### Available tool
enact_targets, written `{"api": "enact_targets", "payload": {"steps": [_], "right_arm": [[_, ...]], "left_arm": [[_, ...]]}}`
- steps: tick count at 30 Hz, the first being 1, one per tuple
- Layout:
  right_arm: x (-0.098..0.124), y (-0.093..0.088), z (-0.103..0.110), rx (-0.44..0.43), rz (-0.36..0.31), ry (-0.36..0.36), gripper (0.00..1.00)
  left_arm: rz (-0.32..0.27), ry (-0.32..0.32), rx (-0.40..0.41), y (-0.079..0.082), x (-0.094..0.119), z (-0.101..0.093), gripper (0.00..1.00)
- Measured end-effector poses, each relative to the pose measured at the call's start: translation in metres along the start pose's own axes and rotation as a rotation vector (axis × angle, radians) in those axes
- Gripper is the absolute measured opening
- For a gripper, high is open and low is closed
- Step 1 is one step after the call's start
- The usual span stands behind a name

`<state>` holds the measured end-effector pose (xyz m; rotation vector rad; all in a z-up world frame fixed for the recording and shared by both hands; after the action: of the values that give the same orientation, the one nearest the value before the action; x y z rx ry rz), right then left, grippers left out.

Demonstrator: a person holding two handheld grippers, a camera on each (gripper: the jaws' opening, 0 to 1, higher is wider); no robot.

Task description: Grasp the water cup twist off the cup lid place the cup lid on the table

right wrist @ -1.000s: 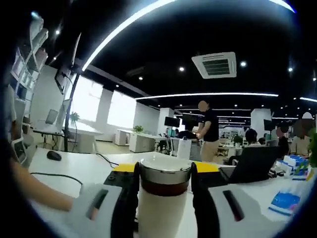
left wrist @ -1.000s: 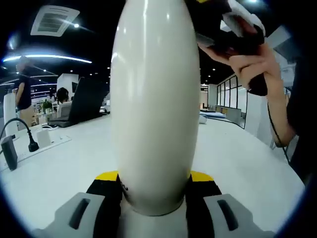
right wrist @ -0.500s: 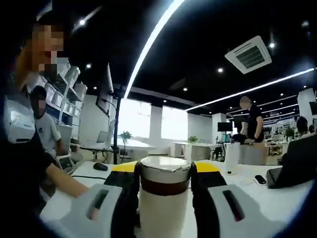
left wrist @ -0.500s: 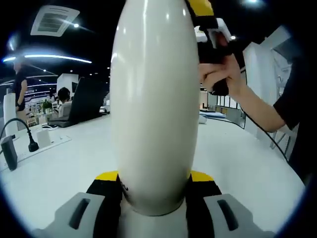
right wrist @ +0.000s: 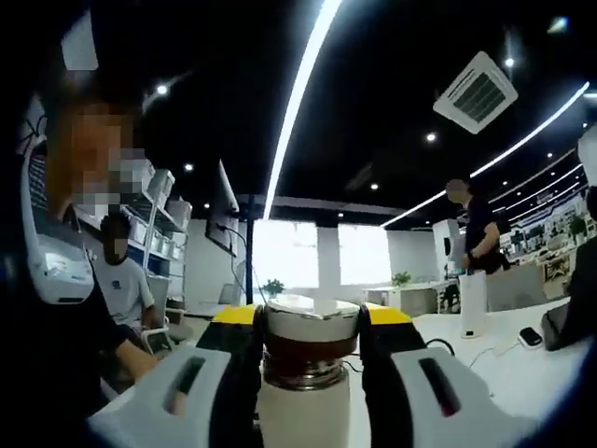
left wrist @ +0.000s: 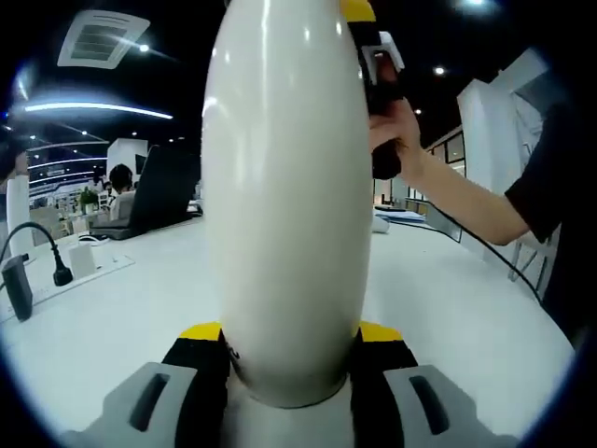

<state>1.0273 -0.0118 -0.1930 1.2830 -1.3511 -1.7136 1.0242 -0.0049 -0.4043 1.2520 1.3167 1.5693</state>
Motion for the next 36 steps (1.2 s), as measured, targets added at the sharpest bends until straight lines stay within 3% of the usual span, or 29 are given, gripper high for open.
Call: {"api": "enact_targets", "payload": {"steps": [11,20,25,27,36], "right_arm": [[-0.002,0.001,0.002,-0.007,-0.007,-0.012,0.43],[0.007,0.032,0.019,0.060,-0.011,-0.030,0.43],[0.025,0.049,0.033,0.122,0.041,-0.045,0.43],[0.034,0.050,0.038,0.154,0.089,-0.059,0.43],[0.071,0.052,0.064,0.213,0.181,-0.118,0.43]], "left_arm": [[0.002,-0.002,0.001,-0.001,-0.002,0.000,0.52],[0.002,-0.002,0.002,-0.002,-0.004,0.003,0.52],[0.002,-0.001,0.001,-0.002,-0.004,0.002,0.52],[0.002,-0.001,0.001,-0.002,-0.004,0.002,0.52],[0.001,0.002,0.002,-0.002,-0.004,0.002,0.52]]}}
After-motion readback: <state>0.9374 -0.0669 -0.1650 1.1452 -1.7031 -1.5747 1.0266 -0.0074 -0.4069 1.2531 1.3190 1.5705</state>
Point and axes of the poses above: the point that each gripper's makers call its tool centre point, and the gripper's own axes: x roughly backward along the fingers, z roughly to its left, y roughly out of its top, the point moved 2 cm from there along x, roughly backward along the fingers, and after that the axes turned 1 degree about z, right-handed, at the moved point
